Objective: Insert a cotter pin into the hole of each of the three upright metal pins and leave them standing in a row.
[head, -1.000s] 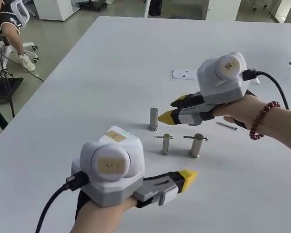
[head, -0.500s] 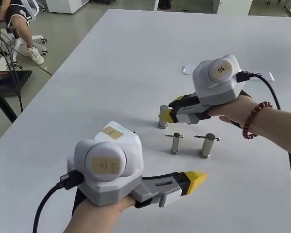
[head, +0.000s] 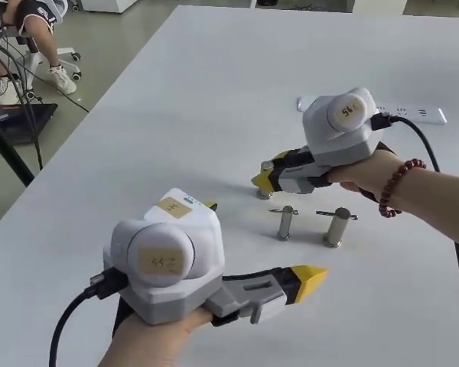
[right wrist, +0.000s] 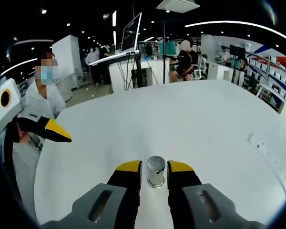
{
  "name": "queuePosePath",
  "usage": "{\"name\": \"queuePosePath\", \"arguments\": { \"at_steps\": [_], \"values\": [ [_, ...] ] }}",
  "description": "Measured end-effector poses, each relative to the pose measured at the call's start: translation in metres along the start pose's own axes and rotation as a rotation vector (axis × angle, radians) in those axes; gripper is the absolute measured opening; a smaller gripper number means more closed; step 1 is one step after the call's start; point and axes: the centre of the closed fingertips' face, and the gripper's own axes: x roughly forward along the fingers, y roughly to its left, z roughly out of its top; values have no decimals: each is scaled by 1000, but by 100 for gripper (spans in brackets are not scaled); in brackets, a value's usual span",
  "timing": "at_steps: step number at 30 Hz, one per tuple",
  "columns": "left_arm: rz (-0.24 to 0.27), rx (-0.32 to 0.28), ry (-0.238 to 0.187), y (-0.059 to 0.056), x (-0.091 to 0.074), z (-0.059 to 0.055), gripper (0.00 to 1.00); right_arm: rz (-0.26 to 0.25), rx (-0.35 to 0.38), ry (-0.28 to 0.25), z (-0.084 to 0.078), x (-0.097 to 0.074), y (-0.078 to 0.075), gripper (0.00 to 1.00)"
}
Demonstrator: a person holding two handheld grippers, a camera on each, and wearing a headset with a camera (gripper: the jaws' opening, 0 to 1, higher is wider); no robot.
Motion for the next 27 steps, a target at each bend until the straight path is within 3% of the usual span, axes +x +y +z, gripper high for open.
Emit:
{"name": "queuePosePath", "arguments": {
  "at_steps": [3,12,20,23,27],
  "values": [
    [-7,0,5,-1,-1,-2,84,-3,-7,-1,0,0,-1,9],
    [-2,1,2,0,-1,-1,85,2,-21,-2,2,2,-8,9],
    [-11,3,1,-4,0,-3,81,-5,-30,4,0,3,-9,8],
    [-24,3,4,-7,0,-4,75,-10,-26,0,0,1,-8,8],
    [-15,10,8,-6,1,-5,79,-16,-34,6,-2,-4,-5,8]
  ]
}}
